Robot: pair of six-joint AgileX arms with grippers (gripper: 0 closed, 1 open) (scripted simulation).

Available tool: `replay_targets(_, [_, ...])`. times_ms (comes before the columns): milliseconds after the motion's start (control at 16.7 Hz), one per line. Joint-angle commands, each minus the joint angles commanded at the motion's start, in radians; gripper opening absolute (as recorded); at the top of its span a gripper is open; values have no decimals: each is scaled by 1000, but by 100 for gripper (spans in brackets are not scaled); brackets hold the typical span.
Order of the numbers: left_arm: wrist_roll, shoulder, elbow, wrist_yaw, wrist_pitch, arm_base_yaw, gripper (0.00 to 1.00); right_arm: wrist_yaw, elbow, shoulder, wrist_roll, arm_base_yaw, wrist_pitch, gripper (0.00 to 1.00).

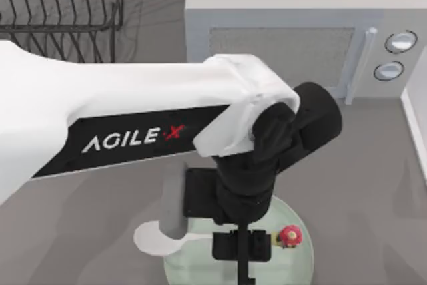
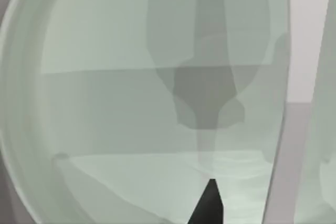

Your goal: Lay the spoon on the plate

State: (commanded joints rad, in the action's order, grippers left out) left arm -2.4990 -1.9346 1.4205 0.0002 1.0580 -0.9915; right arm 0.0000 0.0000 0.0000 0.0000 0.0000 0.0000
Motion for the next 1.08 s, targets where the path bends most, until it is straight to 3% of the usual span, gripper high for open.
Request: replay_targets(1080, [54,100,-46,55,59,-89,0,0,0,0,0,0,0,100])
